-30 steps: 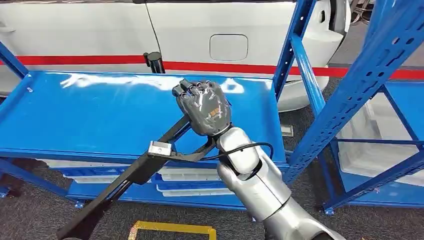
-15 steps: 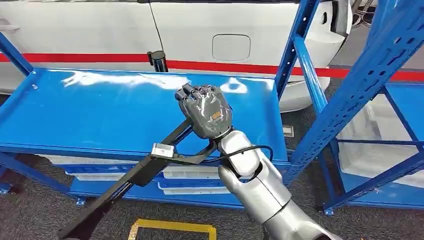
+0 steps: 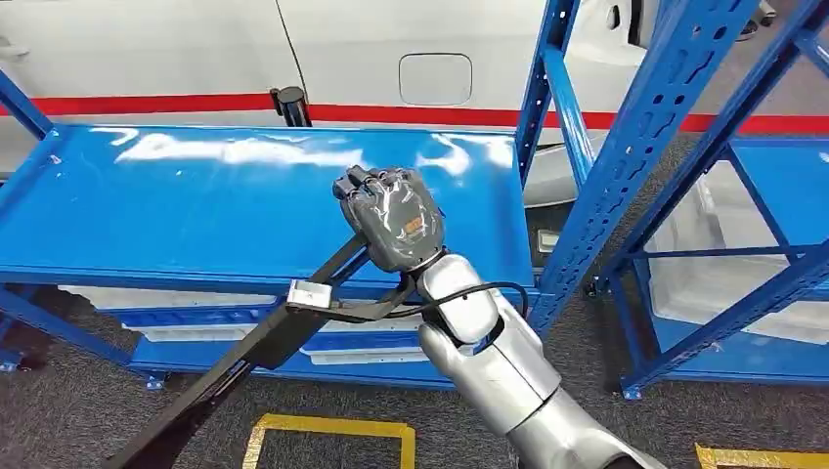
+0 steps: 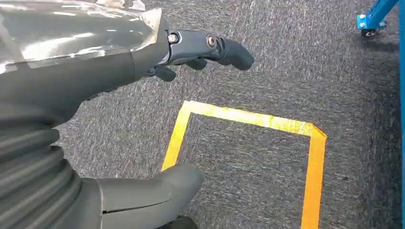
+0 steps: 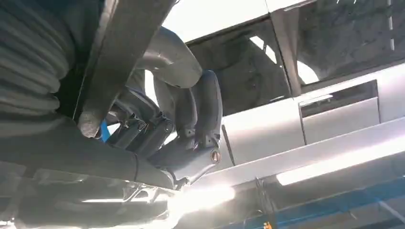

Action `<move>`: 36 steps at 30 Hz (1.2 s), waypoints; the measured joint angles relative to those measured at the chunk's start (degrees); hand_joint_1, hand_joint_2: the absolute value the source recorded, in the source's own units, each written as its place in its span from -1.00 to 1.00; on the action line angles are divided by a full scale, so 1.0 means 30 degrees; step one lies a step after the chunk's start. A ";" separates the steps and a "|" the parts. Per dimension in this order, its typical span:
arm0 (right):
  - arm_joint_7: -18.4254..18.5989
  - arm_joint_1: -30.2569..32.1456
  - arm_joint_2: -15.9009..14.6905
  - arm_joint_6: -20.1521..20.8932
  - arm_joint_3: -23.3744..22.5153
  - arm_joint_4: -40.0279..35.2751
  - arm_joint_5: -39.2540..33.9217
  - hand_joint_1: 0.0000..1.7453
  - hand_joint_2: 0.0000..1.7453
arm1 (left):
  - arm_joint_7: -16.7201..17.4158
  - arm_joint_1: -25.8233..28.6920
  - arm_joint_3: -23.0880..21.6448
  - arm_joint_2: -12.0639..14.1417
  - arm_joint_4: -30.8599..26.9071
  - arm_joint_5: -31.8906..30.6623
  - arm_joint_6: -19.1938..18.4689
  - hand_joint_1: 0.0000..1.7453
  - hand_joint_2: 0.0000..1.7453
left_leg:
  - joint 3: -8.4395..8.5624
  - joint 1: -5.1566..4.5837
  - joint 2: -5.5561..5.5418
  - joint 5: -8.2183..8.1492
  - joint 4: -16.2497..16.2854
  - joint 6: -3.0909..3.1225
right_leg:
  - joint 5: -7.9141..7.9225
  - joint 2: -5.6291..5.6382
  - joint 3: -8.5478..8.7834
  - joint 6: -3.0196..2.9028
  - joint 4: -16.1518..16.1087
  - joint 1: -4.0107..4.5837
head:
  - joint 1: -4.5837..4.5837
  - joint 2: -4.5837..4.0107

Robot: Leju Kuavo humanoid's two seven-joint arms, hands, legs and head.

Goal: Take the parts from the cabinet and place them on the table.

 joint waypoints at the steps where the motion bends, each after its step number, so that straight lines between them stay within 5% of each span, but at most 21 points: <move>1: -0.0051 -0.0030 0.0057 -0.0043 0.0007 0.0080 -0.0043 1.00 1.00 | -0.0051 0.0009 0.0007 -0.0044 0.0000 0.0036 0.0015 -1.00 1.00 | -0.0134 -0.0154 -0.0042 0.0286 -0.0065 0.0177 | 0.0086 -0.0043 0.0003 0.0121 -0.0011 -0.0105 | -0.0085 0.0000; 4: -0.0080 -0.0056 0.0182 -0.0102 0.0000 0.0240 -0.0051 1.00 1.00 | -0.0051 0.0007 0.0022 -0.0022 0.0000 0.0066 0.0029 -1.00 1.00 | -0.0464 -0.0240 -0.0024 0.0807 -0.0447 0.0531 | 0.0652 -0.0061 -0.0011 0.0550 -0.0445 0.0031 | -0.0182 0.0000; 5: -0.0087 -0.0071 0.0153 -0.0161 -0.0015 0.0284 -0.0058 1.00 1.00 | -0.0051 -0.0018 0.0022 -0.0044 0.0000 0.0065 0.0036 -1.00 1.00 | -0.0425 -0.0009 0.0106 0.1250 -0.0758 0.0570 | 0.0364 -0.0077 -0.0215 0.0477 -0.0156 0.0038 | -0.0205 0.0000; 6: -0.0087 -0.0147 0.0160 -0.0226 -0.0022 0.0349 -0.0073 1.00 1.00 | -0.0051 -0.0046 0.0029 -0.0066 -0.0007 0.0058 0.0044 -1.00 1.00 | -0.0652 -0.0044 0.0095 0.1581 -0.0916 0.0790 | -0.0787 -0.0029 -0.0785 0.0222 0.0783 0.0067 | -0.0110 0.0000; 8: -0.0102 -0.0160 0.0138 -0.0284 -0.0029 0.0474 -0.0073 1.00 1.00 | -0.0051 -0.0052 0.0029 -0.0110 0.0000 0.0029 0.0036 -1.00 1.00 | -0.1167 -0.0045 0.0147 0.2009 -0.0896 0.0745 | -0.2723 -0.0034 -0.1613 0.0034 0.3725 -0.0036 | -0.0037 0.0000; 10: -0.0102 -0.0102 0.0088 -0.0313 -0.0029 0.0647 -0.0073 1.00 1.00 | -0.0015 -0.0052 0.0036 -0.0146 0.0000 0.0029 0.0036 -1.00 1.00 | -0.1719 -0.0041 0.0184 0.2418 -0.0864 0.0678 | -0.3359 -0.0034 -0.1986 0.0336 0.6110 -0.0137 | 0.0006 0.0000; 11: -0.0138 -0.0098 0.0065 -0.0342 -0.0029 0.0743 -0.0073 1.00 1.00 | -0.0007 -0.0051 0.0044 -0.0168 0.0000 0.0029 0.0036 -1.00 1.00 | -0.2007 -0.0021 0.0198 0.2615 -0.0830 0.0606 | -0.2995 -0.0036 -0.1545 0.0635 0.5996 -0.0190 | 0.0007 0.0000; 13: -0.0175 -0.0105 0.0073 -0.0379 -0.0029 0.0867 -0.0073 1.00 1.00 | 0.0022 -0.0053 0.0109 -0.0204 0.0000 0.0029 0.0036 -1.00 1.00 | -0.2479 0.0040 0.0199 0.2856 -0.0635 0.0408 | -0.2101 -0.0051 0.0601 0.1045 0.3399 -0.0321 | 0.0007 0.0000; 14: -0.0189 -0.0124 0.0117 -0.0415 -0.0029 0.0911 -0.0073 1.00 1.00 | 0.0022 -0.0055 0.0160 -0.0211 0.0000 0.0029 0.0036 -1.00 1.00 | -0.2667 0.0066 0.0193 0.2920 -0.0431 0.0312 | -0.2075 -0.0058 0.1939 0.1045 0.1556 -0.0394 | 0.0014 0.0000; 15: -0.0197 -0.0189 0.0166 -0.0452 -0.0029 0.0947 -0.0073 1.00 1.00 | 0.0022 -0.0058 0.0175 -0.0204 -0.0007 0.0029 0.0044 -1.00 1.00 | -0.2945 -0.0021 0.0189 0.2937 -0.0205 0.0211 | -0.2770 -0.0032 0.3002 0.0907 0.0144 -0.0339 | 0.0029 0.0000; 18: -0.0284 -0.0247 0.0247 -0.0612 -0.0022 0.1107 -0.0109 1.00 1.00 | 0.0022 -0.0057 0.0269 -0.0211 0.0000 0.0080 0.0095 -1.00 1.00 | -0.3108 0.0021 0.0185 0.3278 -0.0070 -0.0206 | -0.2786 0.0008 0.2668 0.0544 0.0009 -0.0081 | -0.0044 0.0000; 19: -0.0298 -0.0244 0.0284 -0.0612 -0.0022 0.1172 -0.0109 1.00 1.00 | 0.0022 -0.0041 0.0298 -0.0204 0.0000 0.0095 0.0095 -1.00 1.00 | -0.3167 0.0052 0.0174 0.3374 -0.0069 -0.0285 | -0.2660 -0.0017 0.2663 0.0347 -0.0025 -0.0234 | -0.0044 0.0000; 20: -0.0328 -0.0282 0.0306 -0.0612 -0.0022 0.1239 -0.0124 1.00 1.00 | 0.0022 -0.0034 0.0313 -0.0175 -0.0007 0.0095 0.0109 -1.00 1.00 | -0.3283 0.0188 0.0139 0.3099 0.0072 -0.0379 | -0.2476 -0.0065 0.2565 0.0113 -0.0059 -0.0438 | -0.0037 0.0000; 22: -0.0371 -0.0334 0.0459 -0.0619 -0.0015 0.1355 -0.0138 1.00 1.00 | 0.0022 -0.0024 0.0321 -0.0153 0.0000 0.0116 0.0117 -1.00 1.00 | -0.4054 0.0205 0.0106 0.1044 0.1988 -0.0563 | -0.2155 -0.0084 0.2202 -0.0299 -0.0055 -0.0361 | -0.0117 0.0000; 24: -0.0430 -0.0326 0.0517 -0.0634 -0.0007 0.1479 -0.0197 1.00 1.00 | 0.0022 -0.0022 0.0328 -0.0153 0.0000 0.0116 0.0116 -1.00 1.00 | -0.5122 0.0218 0.0057 -0.0615 0.5150 -0.0705 | -0.1820 -0.0099 0.1749 -0.0340 -0.0028 -0.0271 | -0.0132 0.0000; 25: -0.0495 -0.0320 0.0517 -0.0641 0.0007 0.1558 -0.0226 1.00 1.00 | 0.0022 -0.0019 0.0328 -0.0153 0.0000 0.0124 0.0117 -1.00 1.00 | -0.5289 0.0218 0.0042 -0.0753 0.6006 -0.0709 | -0.1669 -0.0099 0.1539 -0.0316 -0.0012 -0.0226 | -0.0139 0.0000; 27: -0.0554 -0.0323 0.0524 -0.0670 0.0007 0.1690 -0.0270 1.00 1.00 | -0.0007 -0.0011 0.0335 -0.0131 0.0000 0.0146 0.0117 -1.00 1.00 | -0.4300 0.0217 0.0044 0.0217 0.5127 -0.0604 | -0.1381 -0.0090 0.1148 -0.0236 0.0002 -0.0173 | -0.0146 0.0000; 29: -0.0568 -0.0341 0.0546 -0.0714 0.0015 0.1741 -0.0298 1.00 1.00 | -0.0073 -0.0025 0.0335 -0.0102 -0.0007 0.0146 0.0109 -1.00 1.00 | -0.1952 0.0206 0.0039 0.1218 0.1897 -0.0395 | -0.1148 -0.0066 0.0945 -0.0131 0.0002 -0.0144 | -0.0146 0.0000; 30: -0.0568 -0.0352 0.0620 -0.0765 0.0015 0.1741 -0.0313 1.00 1.00 | -0.0102 -0.0061 0.0335 -0.0073 -0.0015 0.0146 0.0087 -1.00 1.00 | -0.0874 0.0159 -0.0014 0.0734 0.0153 -0.0243 | -0.1050 -0.0065 0.0911 0.0007 0.0008 -0.0129 | -0.0139 0.0000; 34: -0.0575 -0.0491 0.0787 -0.1020 0.0044 0.1792 -0.0408 1.00 1.00 | -0.0124 -0.0040 0.0335 -0.0051 -0.0007 0.0145 0.0066 -1.00 1.00 | -0.0855 -0.0157 -0.0056 0.1005 -0.0074 0.0111 | -0.0616 -0.0139 0.0879 0.0520 -0.0156 -0.0107 | -0.0168 0.0000; 36: -0.0575 -0.0496 0.0787 -0.1027 0.0044 0.1814 -0.0423 1.00 1.00 | -0.0124 -0.0036 0.0342 -0.0058 -0.0007 0.0160 0.0066 -1.00 1.00 | -0.0863 0.0054 0.0045 0.1461 -0.0549 0.0404 | -0.0591 -0.0120 0.0736 0.0606 -0.0100 0.0056 | -0.0175 0.0000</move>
